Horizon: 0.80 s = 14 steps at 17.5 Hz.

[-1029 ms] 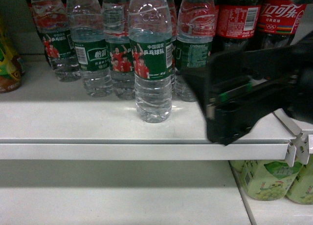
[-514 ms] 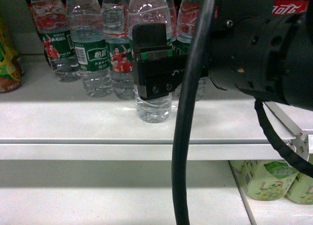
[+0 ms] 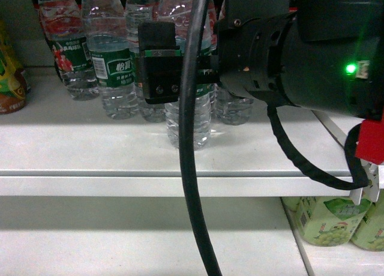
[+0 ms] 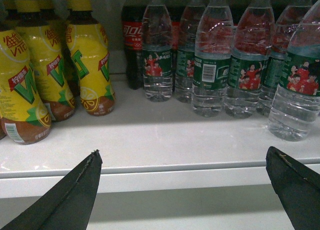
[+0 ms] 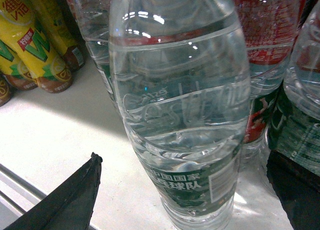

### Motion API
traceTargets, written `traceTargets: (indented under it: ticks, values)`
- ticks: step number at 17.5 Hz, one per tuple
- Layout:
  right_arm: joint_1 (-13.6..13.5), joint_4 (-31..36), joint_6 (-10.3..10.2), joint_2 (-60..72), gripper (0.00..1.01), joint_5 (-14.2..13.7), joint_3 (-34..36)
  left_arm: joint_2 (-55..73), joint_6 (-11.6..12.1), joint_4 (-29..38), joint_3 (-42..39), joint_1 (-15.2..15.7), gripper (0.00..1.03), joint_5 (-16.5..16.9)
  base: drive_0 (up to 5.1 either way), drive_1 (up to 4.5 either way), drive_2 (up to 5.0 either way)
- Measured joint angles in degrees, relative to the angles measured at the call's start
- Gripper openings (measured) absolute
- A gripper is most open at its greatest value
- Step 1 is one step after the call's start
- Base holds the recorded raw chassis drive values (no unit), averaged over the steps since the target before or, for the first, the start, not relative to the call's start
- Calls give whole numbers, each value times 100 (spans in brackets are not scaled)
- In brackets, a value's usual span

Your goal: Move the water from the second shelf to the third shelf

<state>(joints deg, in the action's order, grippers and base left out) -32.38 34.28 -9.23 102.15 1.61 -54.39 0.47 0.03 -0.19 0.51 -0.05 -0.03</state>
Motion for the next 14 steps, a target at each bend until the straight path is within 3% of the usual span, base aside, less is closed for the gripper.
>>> traceTargets:
  ticks: [4, 6, 7, 8, 13, 14]
  values:
    - [-76, -120, 4, 330, 98, -129, -367, 2, 0, 0, 0, 0, 98, 0, 0, 0, 0]
    - [-101, -446, -4, 745, 98, -413, -968, 0, 0, 0, 0, 0, 98, 2, 0, 0, 0]
    - [-98, -516, -52, 802, 84, -487, -1095, 0, 0, 0, 0, 0, 98, 0, 0, 0, 0]
    - [-98, -566, -87, 815, 77, -507, -1126, 0, 0, 0, 0, 0, 98, 2, 0, 0, 0]
    - [-101, -557, -166, 835, 62, -529, -1126, 0, 0, 0, 0, 0, 98, 0, 0, 0, 0]
    - [-101, -533, -181, 835, 55, -527, -1117, 0, 0, 0, 0, 0, 98, 0, 0, 0, 0]
